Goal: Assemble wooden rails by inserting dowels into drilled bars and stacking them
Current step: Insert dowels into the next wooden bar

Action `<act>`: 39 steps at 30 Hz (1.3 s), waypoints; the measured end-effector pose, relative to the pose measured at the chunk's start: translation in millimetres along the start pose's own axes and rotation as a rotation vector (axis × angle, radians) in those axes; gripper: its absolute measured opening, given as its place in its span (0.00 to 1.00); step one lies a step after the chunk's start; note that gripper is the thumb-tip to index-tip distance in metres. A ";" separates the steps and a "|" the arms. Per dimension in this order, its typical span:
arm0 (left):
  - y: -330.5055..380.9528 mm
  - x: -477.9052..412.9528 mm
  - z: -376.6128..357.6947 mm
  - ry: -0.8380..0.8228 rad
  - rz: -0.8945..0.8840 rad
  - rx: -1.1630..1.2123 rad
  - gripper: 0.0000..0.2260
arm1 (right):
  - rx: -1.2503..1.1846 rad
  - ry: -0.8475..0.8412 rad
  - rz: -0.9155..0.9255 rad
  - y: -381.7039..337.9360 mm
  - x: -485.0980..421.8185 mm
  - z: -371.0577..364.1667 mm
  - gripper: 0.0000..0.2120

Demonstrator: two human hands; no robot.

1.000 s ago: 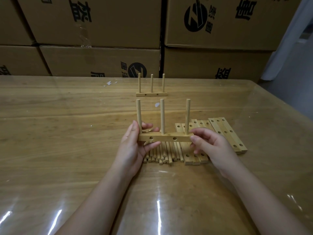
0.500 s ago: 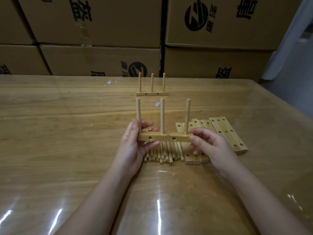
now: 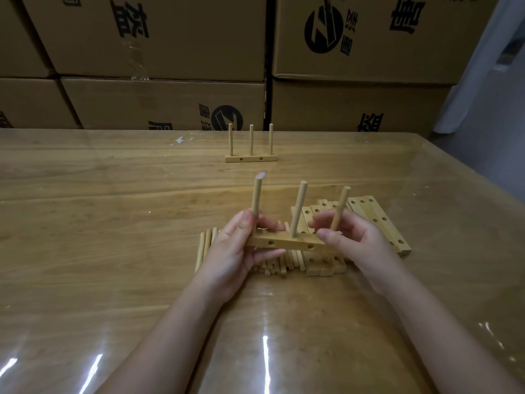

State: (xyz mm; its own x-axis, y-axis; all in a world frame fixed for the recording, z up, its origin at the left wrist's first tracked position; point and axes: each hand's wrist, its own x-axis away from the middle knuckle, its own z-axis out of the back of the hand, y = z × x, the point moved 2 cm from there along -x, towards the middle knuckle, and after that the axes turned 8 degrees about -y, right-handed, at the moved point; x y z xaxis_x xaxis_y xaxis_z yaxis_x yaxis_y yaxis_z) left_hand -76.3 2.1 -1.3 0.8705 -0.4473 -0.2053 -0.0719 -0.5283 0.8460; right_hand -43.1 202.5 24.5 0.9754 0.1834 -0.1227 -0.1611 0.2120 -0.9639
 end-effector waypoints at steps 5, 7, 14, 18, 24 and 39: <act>-1.6 0.5 -7.4 -0.070 0.048 -0.004 0.11 | -0.028 -0.031 0.022 -3.2 2.0 -1.2 0.17; -3.2 1.1 -9.2 -0.096 0.062 0.007 0.11 | -0.067 -0.034 0.026 -4.1 1.6 -0.5 0.19; -7.8 1.6 -13.6 -0.136 0.078 0.050 0.16 | -0.008 -0.024 0.030 -2.0 -0.9 -1.2 0.20; -7.4 1.6 -13.1 -0.154 0.082 0.070 0.15 | -0.011 -0.032 0.037 -1.9 -1.1 -1.3 0.19; -7.1 2.7 -14.5 -0.131 0.084 0.083 0.14 | 0.013 -0.020 0.055 -0.9 -2.8 -2.5 0.19; -0.6 -0.3 0.4 -0.049 0.010 0.170 0.09 | 0.011 -0.084 -0.051 6.6 -1.8 17.0 0.26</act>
State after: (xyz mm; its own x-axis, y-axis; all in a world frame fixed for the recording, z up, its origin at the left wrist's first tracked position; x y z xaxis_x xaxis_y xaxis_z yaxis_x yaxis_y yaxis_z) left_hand -76.8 2.2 -1.9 0.8448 -0.4857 -0.2245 -0.1655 -0.6362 0.7536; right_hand -48.4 219.9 22.3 0.9664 0.2515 -0.0528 -0.1137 0.2340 -0.9656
